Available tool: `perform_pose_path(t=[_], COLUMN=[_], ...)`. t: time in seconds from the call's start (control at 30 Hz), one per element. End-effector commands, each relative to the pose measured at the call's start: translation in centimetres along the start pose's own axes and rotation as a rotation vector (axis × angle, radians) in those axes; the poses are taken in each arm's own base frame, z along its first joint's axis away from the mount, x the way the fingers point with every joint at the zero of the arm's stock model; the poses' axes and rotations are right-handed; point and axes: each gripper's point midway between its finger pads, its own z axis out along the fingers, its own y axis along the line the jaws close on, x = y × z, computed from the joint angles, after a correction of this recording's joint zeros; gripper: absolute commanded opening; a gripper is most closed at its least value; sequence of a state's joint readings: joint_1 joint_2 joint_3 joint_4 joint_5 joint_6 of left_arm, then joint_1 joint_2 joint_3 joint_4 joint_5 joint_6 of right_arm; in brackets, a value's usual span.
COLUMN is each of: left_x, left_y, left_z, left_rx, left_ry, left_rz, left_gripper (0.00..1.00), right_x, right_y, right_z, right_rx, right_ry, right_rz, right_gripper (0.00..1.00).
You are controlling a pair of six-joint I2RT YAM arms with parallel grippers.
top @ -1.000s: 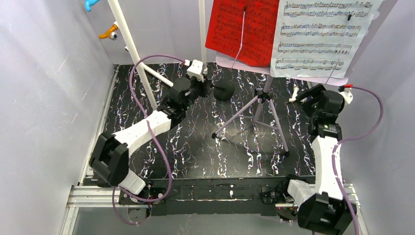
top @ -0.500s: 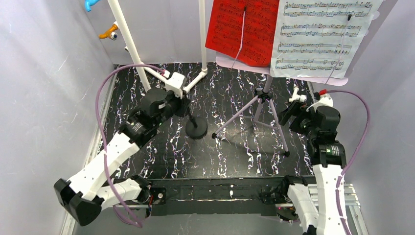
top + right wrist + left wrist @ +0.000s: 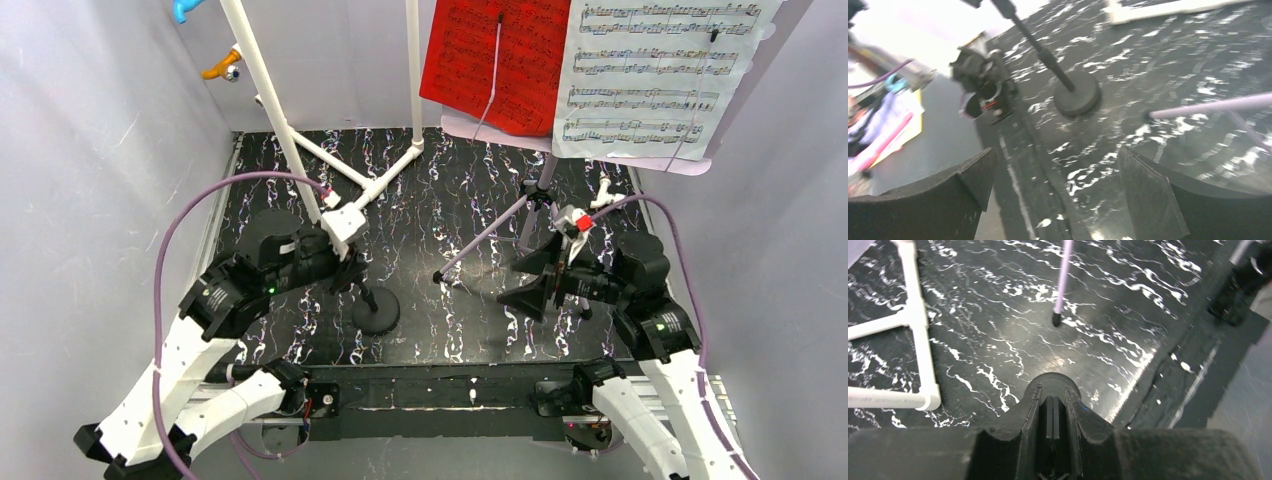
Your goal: Set up the instrument practice props
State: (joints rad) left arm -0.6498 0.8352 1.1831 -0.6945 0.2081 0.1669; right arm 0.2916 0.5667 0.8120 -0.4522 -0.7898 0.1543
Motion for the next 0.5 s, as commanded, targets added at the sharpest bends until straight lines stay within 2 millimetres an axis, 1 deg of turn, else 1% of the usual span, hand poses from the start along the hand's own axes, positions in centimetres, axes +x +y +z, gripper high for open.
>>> perform_pose_path(t=[0.0,0.07,0.13,0.23,0.33,0.37,0.47], left_x=[-0.9,-0.6,-0.2,0.8,1.2,1.2,0.2], left_y=[-2.8,-2.4,-2.0,-1.7,-1.2,-0.9,-0.5], left_z=[-3.1,-2.8,-2.1,-0.9,-0.3,-0.1,0.2], left_rx=[0.153,0.136,0.121,0.112,0.076,0.061,0.036], left_ry=[-0.052,-0.026,0.011,0.068,0.09,0.084,0.028], left_rz=[0.135,0.136,0.112,0.061,0.015,0.005,0.004], left_gripper=[0.0,0.0,0.01,0.15,0.21,0.22,0.11], right_x=[0.1,0.4,0.4,-0.3,-0.4,-0.4,-0.1], right_y=[4.2,4.3,4.5,5.1,5.4,5.5,6.1], right_z=[1.1,1.7,2.2,2.7,3.3,3.6,4.5], right_rx=[-0.297,-0.31,-0.306,-0.316,-0.327,-0.331,-0.354], right_ry=[0.017,0.049,0.071,0.063,0.058,0.053,0.031], right_rz=[-0.046,-0.048,-0.064,-0.092,-0.092,-0.091,-0.077], right_gripper=[1.0,1.0,1.0,1.0,1.0,1.0,1.0])
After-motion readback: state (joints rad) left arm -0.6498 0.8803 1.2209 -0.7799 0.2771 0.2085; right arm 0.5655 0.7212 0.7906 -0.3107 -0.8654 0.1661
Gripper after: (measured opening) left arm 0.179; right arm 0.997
